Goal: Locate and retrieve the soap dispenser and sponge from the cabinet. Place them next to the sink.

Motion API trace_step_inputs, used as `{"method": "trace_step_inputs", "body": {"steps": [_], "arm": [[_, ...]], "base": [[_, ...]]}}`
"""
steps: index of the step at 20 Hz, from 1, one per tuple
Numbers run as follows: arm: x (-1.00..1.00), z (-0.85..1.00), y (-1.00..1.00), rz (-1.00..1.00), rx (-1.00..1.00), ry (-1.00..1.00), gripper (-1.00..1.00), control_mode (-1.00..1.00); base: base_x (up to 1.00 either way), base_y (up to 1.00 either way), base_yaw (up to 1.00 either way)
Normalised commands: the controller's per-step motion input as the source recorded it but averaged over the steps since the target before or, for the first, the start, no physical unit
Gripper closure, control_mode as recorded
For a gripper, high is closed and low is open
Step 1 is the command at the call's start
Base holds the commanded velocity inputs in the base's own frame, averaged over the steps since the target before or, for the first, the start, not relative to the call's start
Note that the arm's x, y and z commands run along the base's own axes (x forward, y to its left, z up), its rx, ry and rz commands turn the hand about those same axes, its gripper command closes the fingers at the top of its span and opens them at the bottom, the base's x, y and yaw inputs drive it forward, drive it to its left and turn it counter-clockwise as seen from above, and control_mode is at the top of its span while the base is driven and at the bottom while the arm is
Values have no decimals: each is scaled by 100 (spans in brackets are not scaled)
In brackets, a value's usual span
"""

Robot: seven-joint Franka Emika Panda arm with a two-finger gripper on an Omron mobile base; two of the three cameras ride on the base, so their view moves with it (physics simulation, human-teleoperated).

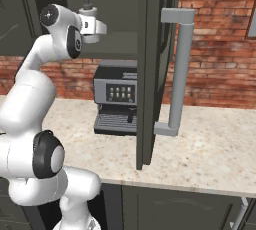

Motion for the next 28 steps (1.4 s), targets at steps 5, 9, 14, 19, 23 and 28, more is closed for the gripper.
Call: {"method": "trace_step_inputs", "body": {"steps": [5, 9, 14, 19, 23, 28], "arm": [[-91, -8, 0, -6, 2, -1, 100, -100], [-99, 7, 0, -6, 0, 0, 100, -100], [-100, 4, 0, -4, 1, 1, 100, -100], [-100, 0, 0, -3, 0, 1, 100, -100], [-100, 0, 0, -2, 0, 1, 100, -100], [-100, 0, 0, -2, 0, 2, 100, -100]], "base": [[0, 0, 0], [0, 0, 0], [0, 0, 0], [0, 0, 0], [0, 0, 0], [0, 0, 0]]}}
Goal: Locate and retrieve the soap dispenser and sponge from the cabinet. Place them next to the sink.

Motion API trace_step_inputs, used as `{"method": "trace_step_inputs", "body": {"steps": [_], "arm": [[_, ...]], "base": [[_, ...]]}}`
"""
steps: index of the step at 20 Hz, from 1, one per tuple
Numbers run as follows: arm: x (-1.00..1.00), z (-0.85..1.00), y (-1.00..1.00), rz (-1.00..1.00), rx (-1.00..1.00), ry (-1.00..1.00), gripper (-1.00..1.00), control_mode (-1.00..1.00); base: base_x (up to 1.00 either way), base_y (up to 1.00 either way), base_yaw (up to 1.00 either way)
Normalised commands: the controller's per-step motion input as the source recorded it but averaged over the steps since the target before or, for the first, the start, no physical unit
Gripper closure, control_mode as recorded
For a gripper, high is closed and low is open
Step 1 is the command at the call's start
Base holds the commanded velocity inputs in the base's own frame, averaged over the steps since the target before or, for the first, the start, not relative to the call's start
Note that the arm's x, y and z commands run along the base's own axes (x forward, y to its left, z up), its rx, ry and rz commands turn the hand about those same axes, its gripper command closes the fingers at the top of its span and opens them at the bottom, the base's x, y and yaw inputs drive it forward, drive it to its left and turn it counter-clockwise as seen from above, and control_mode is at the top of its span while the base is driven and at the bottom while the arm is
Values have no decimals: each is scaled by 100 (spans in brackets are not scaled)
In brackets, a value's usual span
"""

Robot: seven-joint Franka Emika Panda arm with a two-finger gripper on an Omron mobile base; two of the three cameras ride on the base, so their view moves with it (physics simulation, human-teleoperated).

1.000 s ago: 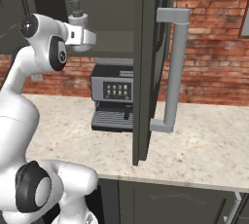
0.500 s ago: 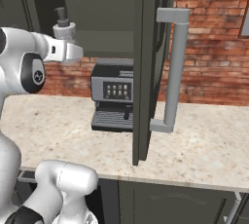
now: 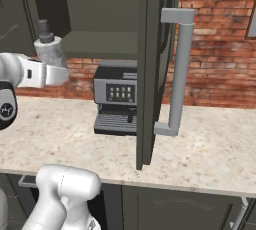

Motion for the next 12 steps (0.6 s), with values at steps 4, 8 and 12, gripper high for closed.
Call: {"method": "trace_step_inputs", "body": {"steps": [4, 8, 12], "arm": [[-66, 0, -1, -2, 0, 2, 100, -100], [-2, 0, 0, 0, 0, 0, 100, -100], [0, 0, 0, 0, 0, 0, 100, -100]], "base": [[0, 0, 0], [0, 0, 0], [0, 0, 0]]}}
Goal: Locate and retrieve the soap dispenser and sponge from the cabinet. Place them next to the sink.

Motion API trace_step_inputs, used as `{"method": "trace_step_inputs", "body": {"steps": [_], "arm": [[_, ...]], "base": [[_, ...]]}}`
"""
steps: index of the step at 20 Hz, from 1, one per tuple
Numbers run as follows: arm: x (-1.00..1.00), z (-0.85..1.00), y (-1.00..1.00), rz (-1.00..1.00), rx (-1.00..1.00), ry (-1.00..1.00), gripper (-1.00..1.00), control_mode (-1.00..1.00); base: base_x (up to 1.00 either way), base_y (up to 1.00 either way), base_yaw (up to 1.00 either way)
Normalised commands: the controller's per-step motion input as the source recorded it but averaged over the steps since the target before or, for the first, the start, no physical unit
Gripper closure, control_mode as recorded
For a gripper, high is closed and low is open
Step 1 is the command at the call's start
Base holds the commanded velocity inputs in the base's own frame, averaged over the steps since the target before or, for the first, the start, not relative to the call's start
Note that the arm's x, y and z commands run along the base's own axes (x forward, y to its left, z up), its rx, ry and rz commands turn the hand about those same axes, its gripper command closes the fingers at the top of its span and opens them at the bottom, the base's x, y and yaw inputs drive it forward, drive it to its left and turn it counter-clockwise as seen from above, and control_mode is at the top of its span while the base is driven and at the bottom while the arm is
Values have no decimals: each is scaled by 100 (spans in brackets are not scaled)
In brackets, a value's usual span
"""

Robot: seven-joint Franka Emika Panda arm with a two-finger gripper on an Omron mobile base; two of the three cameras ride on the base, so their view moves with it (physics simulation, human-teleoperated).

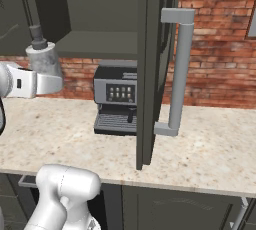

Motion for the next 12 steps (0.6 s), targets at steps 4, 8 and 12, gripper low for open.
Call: {"method": "trace_step_inputs", "body": {"steps": [4, 8, 12], "arm": [[-9, 0, 0, 0, 0, 0, 100, 100], [0, 0, 0, 0, 0, 0, 100, 100], [0, 0, 0, 0, 0, 0, 100, 100]], "base": [[-20, -1, 0], [-60, -7, -1], [-60, -6, -1]]}}
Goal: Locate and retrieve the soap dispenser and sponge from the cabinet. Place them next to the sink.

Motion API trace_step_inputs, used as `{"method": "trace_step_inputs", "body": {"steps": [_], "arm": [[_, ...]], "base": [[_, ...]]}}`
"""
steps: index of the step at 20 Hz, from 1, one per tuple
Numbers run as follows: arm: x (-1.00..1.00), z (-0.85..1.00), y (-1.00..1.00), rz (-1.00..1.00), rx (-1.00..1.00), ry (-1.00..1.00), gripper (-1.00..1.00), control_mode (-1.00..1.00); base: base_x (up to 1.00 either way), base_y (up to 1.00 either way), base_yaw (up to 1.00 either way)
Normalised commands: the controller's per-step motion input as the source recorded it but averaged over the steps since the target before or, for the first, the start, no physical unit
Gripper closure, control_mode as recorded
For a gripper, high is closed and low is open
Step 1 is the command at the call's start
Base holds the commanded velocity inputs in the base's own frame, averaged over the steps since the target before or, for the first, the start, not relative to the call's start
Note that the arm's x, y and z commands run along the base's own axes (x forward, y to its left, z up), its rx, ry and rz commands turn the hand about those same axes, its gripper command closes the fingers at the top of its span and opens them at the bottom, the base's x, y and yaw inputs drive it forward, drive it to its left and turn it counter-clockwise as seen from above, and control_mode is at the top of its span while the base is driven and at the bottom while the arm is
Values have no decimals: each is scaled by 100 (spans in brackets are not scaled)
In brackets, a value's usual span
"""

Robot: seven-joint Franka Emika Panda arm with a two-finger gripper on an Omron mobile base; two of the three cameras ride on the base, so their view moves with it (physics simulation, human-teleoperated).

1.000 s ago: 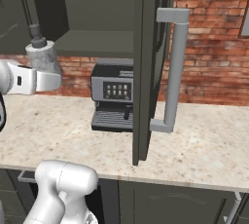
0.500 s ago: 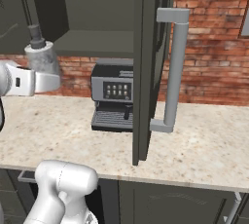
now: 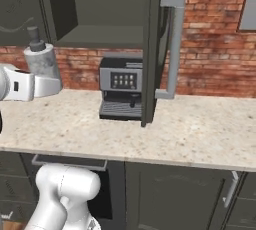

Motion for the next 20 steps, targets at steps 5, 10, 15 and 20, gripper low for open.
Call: {"method": "trace_step_inputs", "body": {"steps": [5, 10, 15, 20], "arm": [[0, 0, 0, 0, 0, 0, 100, 100], [0, 0, 0, 0, 0, 0, 100, 100], [0, 0, 0, 0, 0, 0, 100, 100], [0, 0, 0, 0, 0, 0, 100, 100]], "base": [[-51, 0, -2], [-37, 0, -1], [-1, 0, 0], [-8, 1, -23]]}}
